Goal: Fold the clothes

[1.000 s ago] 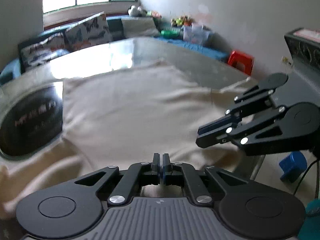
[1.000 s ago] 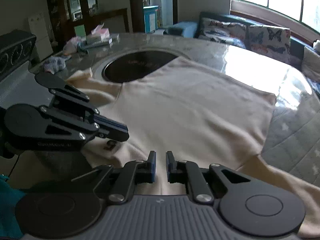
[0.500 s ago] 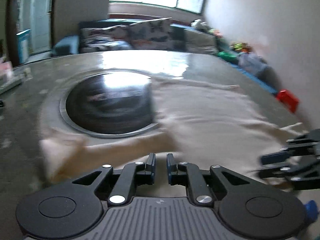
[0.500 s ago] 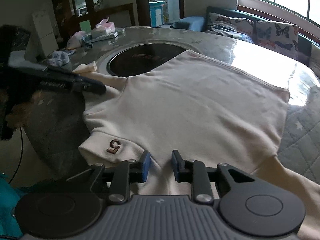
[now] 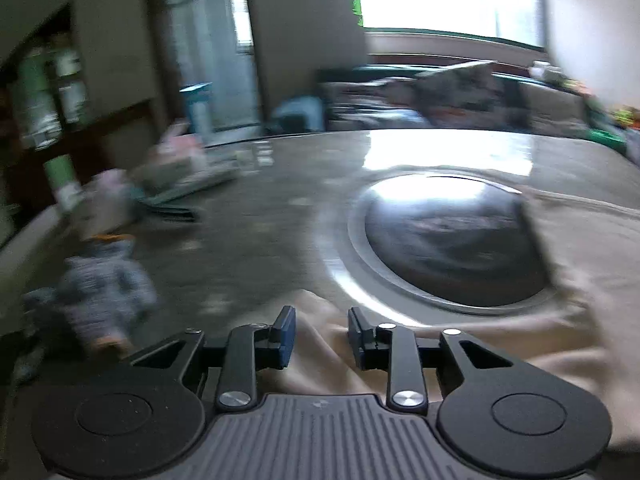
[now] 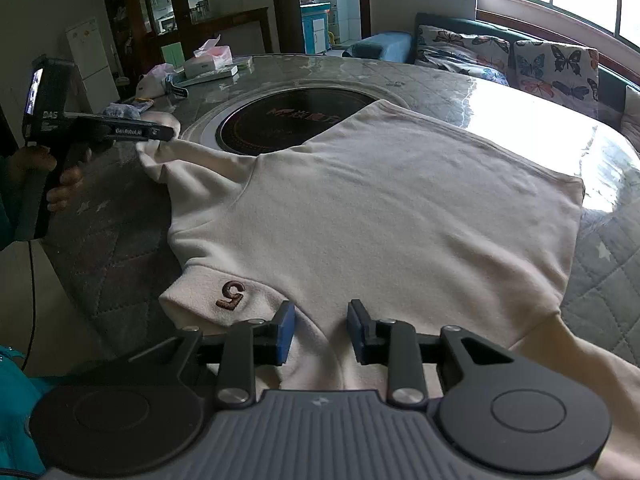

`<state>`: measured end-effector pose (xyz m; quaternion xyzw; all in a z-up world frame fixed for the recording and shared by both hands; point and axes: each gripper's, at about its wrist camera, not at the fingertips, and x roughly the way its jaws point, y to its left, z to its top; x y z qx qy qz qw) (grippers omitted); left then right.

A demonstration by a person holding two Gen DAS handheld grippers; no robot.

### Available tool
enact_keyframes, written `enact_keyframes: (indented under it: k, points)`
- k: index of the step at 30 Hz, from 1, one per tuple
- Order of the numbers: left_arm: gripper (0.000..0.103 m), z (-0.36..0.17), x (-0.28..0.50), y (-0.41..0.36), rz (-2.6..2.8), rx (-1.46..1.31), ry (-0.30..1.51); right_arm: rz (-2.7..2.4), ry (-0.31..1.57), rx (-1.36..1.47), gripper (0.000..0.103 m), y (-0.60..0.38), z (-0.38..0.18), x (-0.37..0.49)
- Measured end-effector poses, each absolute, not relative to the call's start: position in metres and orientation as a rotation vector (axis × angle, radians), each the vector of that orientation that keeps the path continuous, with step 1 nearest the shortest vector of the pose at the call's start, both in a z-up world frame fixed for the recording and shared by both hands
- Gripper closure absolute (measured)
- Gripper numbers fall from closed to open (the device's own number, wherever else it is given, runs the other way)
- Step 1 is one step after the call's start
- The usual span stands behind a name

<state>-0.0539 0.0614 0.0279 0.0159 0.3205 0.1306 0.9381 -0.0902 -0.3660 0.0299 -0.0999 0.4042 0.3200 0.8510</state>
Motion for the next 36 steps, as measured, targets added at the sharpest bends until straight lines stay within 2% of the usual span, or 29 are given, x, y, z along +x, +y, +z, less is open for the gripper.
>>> enact_keyframes:
  k: [2, 5, 7, 9, 13, 16, 17, 18, 20, 24, 26, 27, 29, 31, 32, 33, 36]
  points:
    - [0.064, 0.028, -0.056, 0.073, 0.27, -0.003, 0.663, 0.676, 0.851, -0.212, 0.069, -0.365, 0.03, -0.09]
    - [0.055, 0.03, -0.057, 0.083, 0.247, -0.033, 0.67, 0.676, 0.847, -0.219, 0.068, -0.363, 0.029, -0.091]
    - [0.055, 0.03, -0.054, 0.086, 0.221, -0.033, 0.674, 0.678, 0.847, -0.217, 0.067, -0.364, 0.029, -0.091]
    - [0.05, 0.03, -0.052, 0.088, 0.196, -0.032, 0.678, 0.678, 0.848, -0.216, 0.067, -0.364, 0.029, -0.09]
    - [0.05, 0.029, -0.047, 0.089, 0.136, -0.022, 0.688, 0.677, 0.849, -0.218, 0.066, -0.363, 0.029, -0.09]
    - [0.061, 0.026, -0.042, 0.088, 0.111, -0.01, 0.701, 0.676, 0.849, -0.216, 0.066, -0.363, 0.029, -0.091]
    - [0.078, 0.025, -0.042, 0.089, 0.099, -0.018, 0.703, 0.676, 0.848, -0.217, 0.066, -0.363, 0.029, -0.091]
    - [0.088, 0.024, -0.041, 0.089, 0.096, -0.021, 0.704, 0.676, 0.847, -0.218, 0.066, -0.363, 0.029, -0.091]
    - [0.097, 0.026, -0.042, 0.089, 0.109, -0.023, 0.675, 0.674, 0.847, -0.218, 0.066, -0.363, 0.029, -0.091]
    - [0.097, 0.038, -0.052, 0.088, 0.158, -0.048, 0.536, 0.672, 0.848, -0.218, 0.066, -0.362, 0.029, -0.091]
    - [0.096, 0.034, -0.047, 0.085, 0.178, -0.02, 0.553, 0.672, 0.848, -0.221, 0.066, -0.361, 0.029, -0.091]
    - [0.09, 0.03, -0.043, 0.082, 0.187, 0.008, 0.573, 0.672, 0.848, -0.223, 0.065, -0.361, 0.029, -0.091]
    - [0.087, 0.021, -0.037, 0.077, 0.208, 0.061, 0.609, 0.674, 0.847, -0.226, 0.062, -0.36, 0.029, -0.091]
    - [0.076, 0.017, -0.035, 0.075, 0.242, 0.082, 0.617, 0.674, 0.845, -0.229, 0.061, -0.359, 0.028, -0.091]
    - [0.063, 0.018, -0.035, 0.076, 0.26, 0.081, 0.611, 0.673, 0.845, -0.231, 0.061, -0.359, 0.028, -0.091]
    - [0.058, 0.019, -0.035, 0.076, 0.278, 0.08, 0.606, 0.673, 0.844, -0.233, 0.06, -0.358, 0.028, -0.091]
    - [0.058, 0.027, -0.038, 0.074, 0.279, 0.049, 0.608, 0.672, 0.843, -0.237, 0.06, -0.358, 0.028, -0.091]
